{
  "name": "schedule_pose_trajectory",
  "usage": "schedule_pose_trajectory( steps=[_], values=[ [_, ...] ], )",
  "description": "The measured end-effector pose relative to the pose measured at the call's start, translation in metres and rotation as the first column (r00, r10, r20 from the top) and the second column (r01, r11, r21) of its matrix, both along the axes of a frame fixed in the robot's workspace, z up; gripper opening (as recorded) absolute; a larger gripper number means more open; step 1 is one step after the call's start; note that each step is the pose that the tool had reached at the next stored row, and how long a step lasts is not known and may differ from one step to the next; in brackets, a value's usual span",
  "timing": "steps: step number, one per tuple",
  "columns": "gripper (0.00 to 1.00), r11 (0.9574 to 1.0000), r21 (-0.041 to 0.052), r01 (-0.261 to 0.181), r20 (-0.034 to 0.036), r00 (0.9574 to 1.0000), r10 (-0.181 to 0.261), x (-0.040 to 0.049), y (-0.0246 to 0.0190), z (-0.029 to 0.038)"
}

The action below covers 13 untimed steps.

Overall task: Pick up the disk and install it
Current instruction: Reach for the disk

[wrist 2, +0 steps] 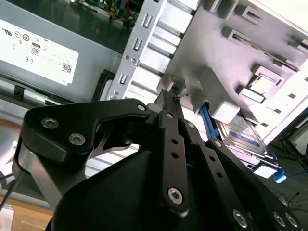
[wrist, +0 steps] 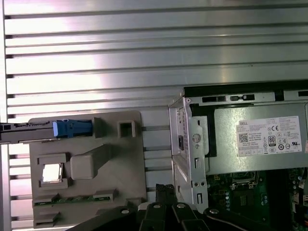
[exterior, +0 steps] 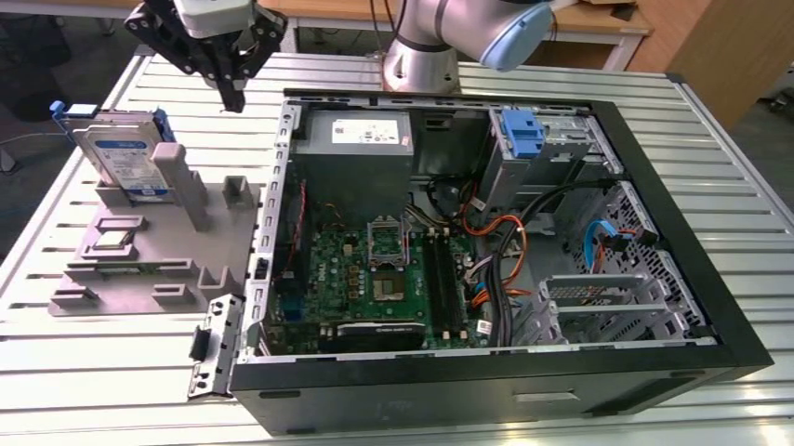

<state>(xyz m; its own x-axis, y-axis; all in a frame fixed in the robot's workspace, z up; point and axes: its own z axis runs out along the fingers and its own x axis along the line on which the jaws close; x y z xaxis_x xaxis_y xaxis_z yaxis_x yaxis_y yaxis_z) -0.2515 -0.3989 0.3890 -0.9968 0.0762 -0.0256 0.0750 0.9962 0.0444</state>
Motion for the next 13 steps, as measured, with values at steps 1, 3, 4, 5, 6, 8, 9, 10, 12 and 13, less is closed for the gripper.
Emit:
schedule_pose_trajectory(
  steps=[1, 3, 4, 5, 6, 8, 9, 10, 12, 13],
  values=[
    [0.1, 1.0, 0.0, 0.0, 0.0, 1.0, 0.0, -0.0007, 0.0, 0.0],
    [0.1, 1.0, 0.0, 0.0, 0.0001, 1.0, 0.0, -0.0015, 0.0, 0.0],
    [0.1, 1.0, 0.0, 0.0, 0.0, 1.0, 0.0, -0.0017, 0.0, 0.0],
    [0.1, 1.0, 0.0, 0.0, 0.0, 1.0, 0.0, -0.0018, 0.0, 0.0],
    [0.1, 1.0, 0.0, 0.0, 0.0, 1.0, 0.0, -0.0019, 0.0, 0.0],
    [0.1, 1.0, 0.0, 0.0, 0.0, 1.0, 0.0, -0.0021, 0.0, 0.0],
    [0.1, 1.0, 0.0, 0.0, 0.0001, 1.0, 0.0, -0.0021, 0.0, 0.0],
    [0.1, 1.0, 0.0, 0.0, 0.0, 1.0, 0.0, -0.0022, 0.0, -0.0001],
    [0.1, 1.0, 0.0, 0.0, 0.0, 1.0, 0.0, -0.0027, 0.0, -0.0001],
    [0.1, 1.0, 0.0, 0.0, -0.0001, 1.0, 0.0, -0.0028, 0.0, -0.0001]
  ],
)
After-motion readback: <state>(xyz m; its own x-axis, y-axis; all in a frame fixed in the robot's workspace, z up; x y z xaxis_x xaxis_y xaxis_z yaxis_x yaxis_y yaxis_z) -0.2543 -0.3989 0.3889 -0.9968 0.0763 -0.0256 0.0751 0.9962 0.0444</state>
